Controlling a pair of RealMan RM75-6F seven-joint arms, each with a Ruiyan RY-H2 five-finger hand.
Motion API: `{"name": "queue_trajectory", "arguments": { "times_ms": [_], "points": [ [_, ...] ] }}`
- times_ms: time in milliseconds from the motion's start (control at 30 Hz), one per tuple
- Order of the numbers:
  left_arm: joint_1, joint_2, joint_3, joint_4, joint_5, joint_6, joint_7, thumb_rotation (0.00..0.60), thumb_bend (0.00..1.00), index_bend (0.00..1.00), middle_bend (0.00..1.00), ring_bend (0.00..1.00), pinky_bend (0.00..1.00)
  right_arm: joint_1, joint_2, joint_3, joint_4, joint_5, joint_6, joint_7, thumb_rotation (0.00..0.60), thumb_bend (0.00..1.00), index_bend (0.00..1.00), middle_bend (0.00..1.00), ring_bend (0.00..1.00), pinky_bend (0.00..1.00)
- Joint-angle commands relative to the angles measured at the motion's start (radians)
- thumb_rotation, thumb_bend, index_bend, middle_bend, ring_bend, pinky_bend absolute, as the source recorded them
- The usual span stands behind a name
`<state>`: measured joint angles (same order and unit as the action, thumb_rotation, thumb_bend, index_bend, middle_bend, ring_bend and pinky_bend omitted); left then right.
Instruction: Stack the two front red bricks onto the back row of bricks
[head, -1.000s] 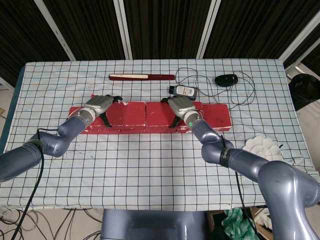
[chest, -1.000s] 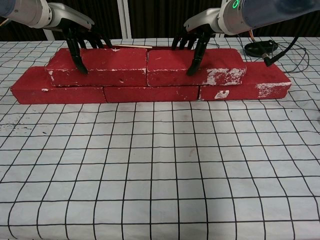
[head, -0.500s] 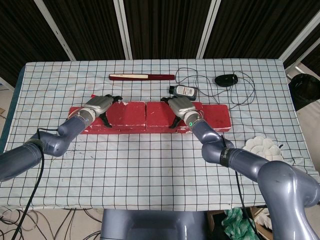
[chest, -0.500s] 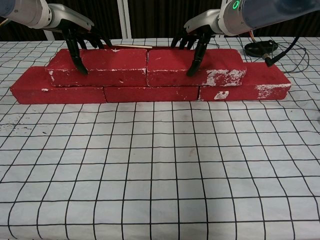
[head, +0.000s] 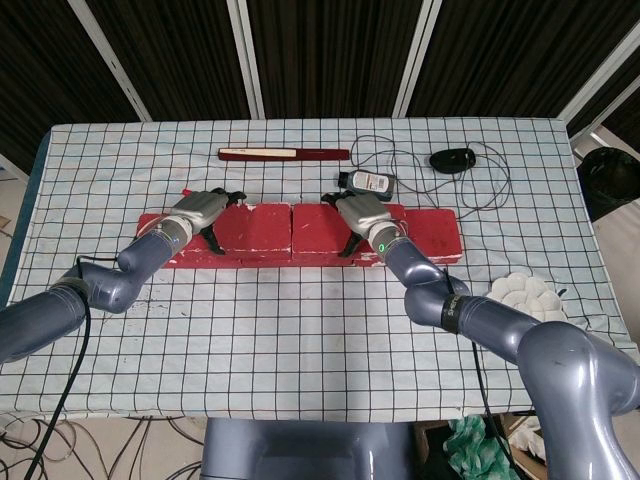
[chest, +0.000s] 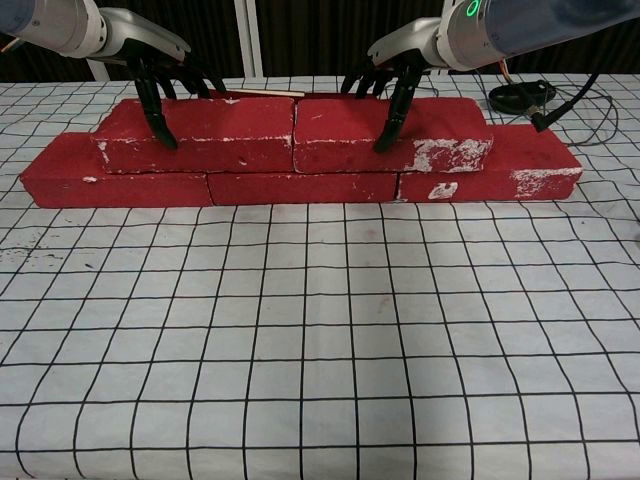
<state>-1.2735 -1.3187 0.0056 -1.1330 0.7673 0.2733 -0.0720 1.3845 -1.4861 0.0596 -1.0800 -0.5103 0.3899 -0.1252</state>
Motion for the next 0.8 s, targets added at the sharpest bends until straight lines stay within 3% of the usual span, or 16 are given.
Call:
{"name": "queue_trajectory", "arguments": {
  "times_ms": [33, 800],
  "points": [
    [-0.001, 0.0, 0.001, 0.0, -0.001, 0.0, 0.0, 0.6, 0.0, 0.07, 0.12, 0.01, 0.12, -0.002, 0.001, 0.002, 0.001, -0.005, 0.0, 0.003, 0.6, 0.11, 0.07, 0.08, 0.05, 0.18],
    [-0.017, 0.007, 0.015, -0.012, -0.026, 0.002, -0.004, 0.6, 0.0, 0.05, 0.09, 0.0, 0.09, -0.011, -0.002, 0.008, 0.012, -0.035, -0.006, 0.023, 0.6, 0.07, 0.05, 0.06, 0.04, 0.14]
  ]
}}
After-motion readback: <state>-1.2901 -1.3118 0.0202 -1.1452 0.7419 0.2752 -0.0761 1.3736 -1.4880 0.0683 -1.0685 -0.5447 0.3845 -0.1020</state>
